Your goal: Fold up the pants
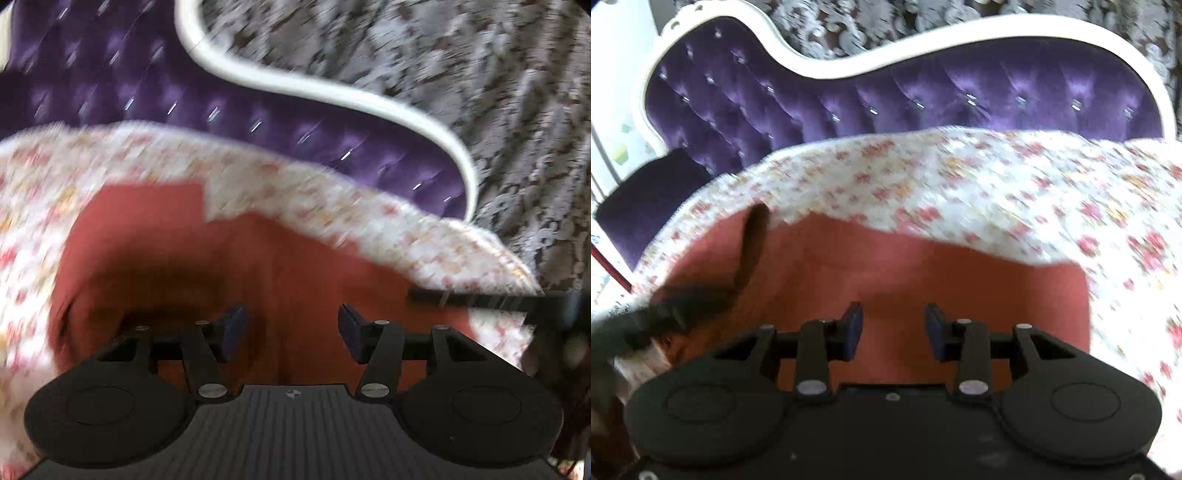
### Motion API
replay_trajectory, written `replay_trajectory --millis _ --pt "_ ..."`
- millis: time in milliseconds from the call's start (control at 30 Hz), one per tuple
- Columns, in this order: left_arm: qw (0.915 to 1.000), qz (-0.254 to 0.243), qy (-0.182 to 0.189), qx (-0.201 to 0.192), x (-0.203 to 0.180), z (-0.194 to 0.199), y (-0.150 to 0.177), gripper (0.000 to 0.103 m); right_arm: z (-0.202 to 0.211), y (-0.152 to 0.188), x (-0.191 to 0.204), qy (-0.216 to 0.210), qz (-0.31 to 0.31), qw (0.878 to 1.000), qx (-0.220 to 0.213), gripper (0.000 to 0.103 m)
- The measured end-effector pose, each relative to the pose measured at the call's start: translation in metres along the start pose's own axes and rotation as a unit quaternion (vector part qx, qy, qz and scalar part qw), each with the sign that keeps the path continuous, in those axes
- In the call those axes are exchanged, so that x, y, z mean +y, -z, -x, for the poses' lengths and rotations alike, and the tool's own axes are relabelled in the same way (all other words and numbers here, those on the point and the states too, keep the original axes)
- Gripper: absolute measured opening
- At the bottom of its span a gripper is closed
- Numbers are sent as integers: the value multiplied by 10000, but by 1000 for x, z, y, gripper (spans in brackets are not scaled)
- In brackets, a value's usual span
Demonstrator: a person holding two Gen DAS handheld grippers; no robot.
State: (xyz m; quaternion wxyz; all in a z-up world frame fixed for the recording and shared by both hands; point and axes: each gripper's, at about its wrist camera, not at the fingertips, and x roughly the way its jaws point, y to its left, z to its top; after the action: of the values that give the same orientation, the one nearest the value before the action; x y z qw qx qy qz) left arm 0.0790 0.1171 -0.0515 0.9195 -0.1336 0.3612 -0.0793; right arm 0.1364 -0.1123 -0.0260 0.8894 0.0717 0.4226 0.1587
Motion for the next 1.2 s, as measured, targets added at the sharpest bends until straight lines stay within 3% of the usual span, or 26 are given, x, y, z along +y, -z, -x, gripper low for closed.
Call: replay_trajectory --millis 200,500,600,833,1200 --pt "9972 525 -237 477 45 -10 21 56 -25 -30 41 -980 72 9949 215 41" --pt "9975 627 12 315 56 -3 27 57 -89 -28 101 -1923 -30 9734 1245 46" --pt "9972 677 70 304 59 -2 29 56 -104 -22 103 -2022 -322 9665 1550 49" --pt "9974 653 91 299 60 -1 30 57 -126 -22 88 -2279 -1357 9477 1772 53" --pt "9973 672 72 301 60 -1 30 57 -112 -18 79 -2502 -2006 9352 1503 56"
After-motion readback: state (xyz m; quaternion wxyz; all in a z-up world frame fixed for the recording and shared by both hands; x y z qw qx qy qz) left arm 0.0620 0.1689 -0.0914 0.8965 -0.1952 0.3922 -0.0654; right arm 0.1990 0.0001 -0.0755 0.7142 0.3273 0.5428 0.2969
